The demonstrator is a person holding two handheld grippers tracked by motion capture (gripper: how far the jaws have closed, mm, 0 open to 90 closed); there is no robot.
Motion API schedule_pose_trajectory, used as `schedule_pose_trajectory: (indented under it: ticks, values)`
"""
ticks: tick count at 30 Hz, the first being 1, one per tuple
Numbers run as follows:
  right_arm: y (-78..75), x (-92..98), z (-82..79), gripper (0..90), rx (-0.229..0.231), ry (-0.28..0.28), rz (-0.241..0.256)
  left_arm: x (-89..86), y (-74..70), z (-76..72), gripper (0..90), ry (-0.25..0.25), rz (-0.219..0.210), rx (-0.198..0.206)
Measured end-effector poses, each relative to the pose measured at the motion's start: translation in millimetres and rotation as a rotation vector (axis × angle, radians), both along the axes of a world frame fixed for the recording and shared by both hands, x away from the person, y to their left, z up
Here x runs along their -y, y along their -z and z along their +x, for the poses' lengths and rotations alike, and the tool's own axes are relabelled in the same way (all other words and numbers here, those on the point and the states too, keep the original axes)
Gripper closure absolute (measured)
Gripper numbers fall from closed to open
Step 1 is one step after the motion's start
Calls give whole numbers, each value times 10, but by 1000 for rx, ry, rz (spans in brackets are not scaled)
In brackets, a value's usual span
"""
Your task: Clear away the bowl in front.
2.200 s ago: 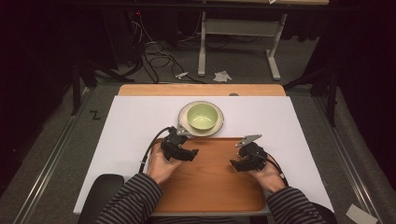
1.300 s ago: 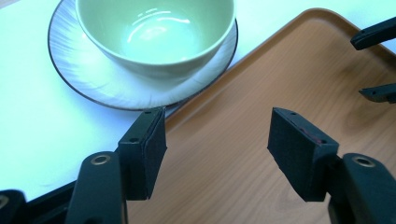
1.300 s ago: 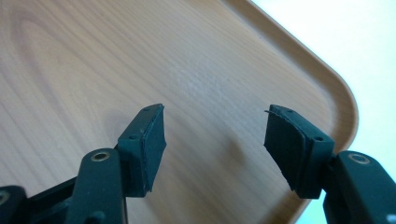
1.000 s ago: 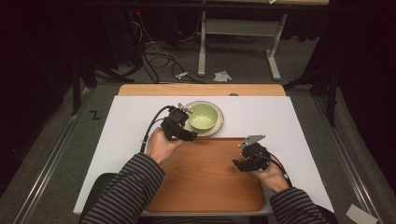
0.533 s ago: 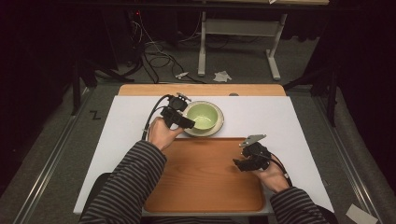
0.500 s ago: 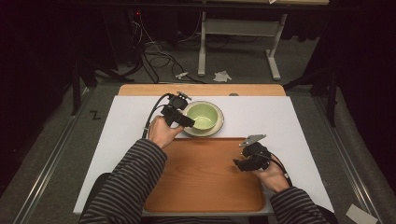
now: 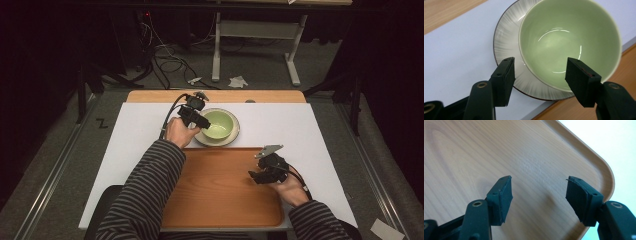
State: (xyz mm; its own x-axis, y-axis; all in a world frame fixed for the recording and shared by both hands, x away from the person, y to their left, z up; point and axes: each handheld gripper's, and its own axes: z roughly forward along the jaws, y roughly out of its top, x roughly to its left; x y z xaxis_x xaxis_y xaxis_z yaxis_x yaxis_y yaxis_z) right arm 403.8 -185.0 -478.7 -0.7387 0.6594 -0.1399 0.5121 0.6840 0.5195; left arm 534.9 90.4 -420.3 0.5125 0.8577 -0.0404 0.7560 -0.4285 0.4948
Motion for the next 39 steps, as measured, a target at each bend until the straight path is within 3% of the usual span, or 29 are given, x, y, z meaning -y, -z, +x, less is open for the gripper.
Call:
schedule_pose_trajectory:
  ticks: [8,23,31,39]
  values:
    - [6,-17,-10,394,0,-4,-6,-21,108,95,445,-19,15,-27]
    - [26,-43,-12,393,-6,-19,-19,-31,262,244,531,-71,-23,-86]
    - [46,-83,-12,391,-8,-44,-29,66,297,325,635,-63,-22,-128]
    - [18,-62,-5,386,6,-22,-16,81,347,372,740,-86,-14,-166]
